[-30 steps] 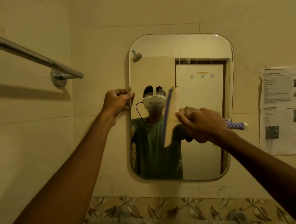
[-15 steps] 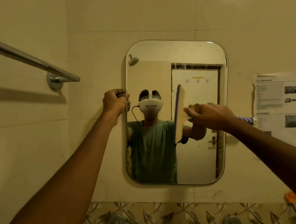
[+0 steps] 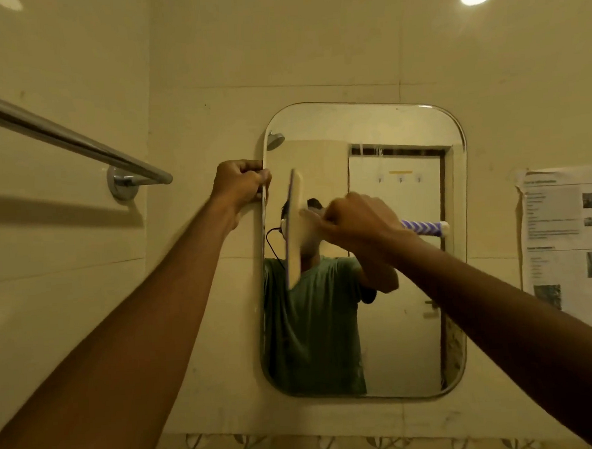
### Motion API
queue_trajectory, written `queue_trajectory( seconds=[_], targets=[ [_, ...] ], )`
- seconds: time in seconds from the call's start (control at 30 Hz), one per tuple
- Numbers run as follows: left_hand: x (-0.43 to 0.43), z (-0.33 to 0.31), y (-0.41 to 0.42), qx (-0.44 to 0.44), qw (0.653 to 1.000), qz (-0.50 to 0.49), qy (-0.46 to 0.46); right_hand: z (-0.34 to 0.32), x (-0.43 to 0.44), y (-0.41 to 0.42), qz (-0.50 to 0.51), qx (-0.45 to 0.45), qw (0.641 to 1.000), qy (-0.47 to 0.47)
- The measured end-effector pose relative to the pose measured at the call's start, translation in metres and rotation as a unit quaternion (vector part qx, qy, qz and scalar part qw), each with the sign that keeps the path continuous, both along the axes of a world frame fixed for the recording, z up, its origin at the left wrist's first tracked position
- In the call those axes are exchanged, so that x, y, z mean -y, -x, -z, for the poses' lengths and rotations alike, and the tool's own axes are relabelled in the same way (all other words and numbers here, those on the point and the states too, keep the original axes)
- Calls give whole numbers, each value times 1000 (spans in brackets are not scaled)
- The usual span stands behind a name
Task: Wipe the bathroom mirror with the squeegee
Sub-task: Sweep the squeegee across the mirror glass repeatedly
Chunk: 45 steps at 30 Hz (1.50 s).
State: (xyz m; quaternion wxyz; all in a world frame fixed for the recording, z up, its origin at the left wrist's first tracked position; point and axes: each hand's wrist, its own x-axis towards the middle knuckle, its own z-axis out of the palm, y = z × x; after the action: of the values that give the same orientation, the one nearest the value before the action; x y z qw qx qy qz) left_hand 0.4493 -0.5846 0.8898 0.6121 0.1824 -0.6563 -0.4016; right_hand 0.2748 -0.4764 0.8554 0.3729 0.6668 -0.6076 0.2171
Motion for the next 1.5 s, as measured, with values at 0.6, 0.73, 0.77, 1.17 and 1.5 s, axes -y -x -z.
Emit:
queue_trajectory(
  seconds=[0.6, 0.73, 0.77, 1.17, 1.5],
  targets=[
    [6, -6, 0, 31, 999, -10, -10, -2, -64, 100, 83, 65, 993, 42],
    [1, -24, 4, -18, 1000, 0, -4, -30, -36, 57, 27, 54, 997, 42],
    [-1, -28, 7, -24, 1000, -10, 7, -41, -24, 42, 23, 35, 998, 48],
    [7, -31, 18, -38, 999, -38, 8, -73, -36, 73, 77, 91, 993, -5],
    [6, -27, 17, -33, 998, -43, 20, -34, -61, 122, 73, 234, 968, 46]
  ],
)
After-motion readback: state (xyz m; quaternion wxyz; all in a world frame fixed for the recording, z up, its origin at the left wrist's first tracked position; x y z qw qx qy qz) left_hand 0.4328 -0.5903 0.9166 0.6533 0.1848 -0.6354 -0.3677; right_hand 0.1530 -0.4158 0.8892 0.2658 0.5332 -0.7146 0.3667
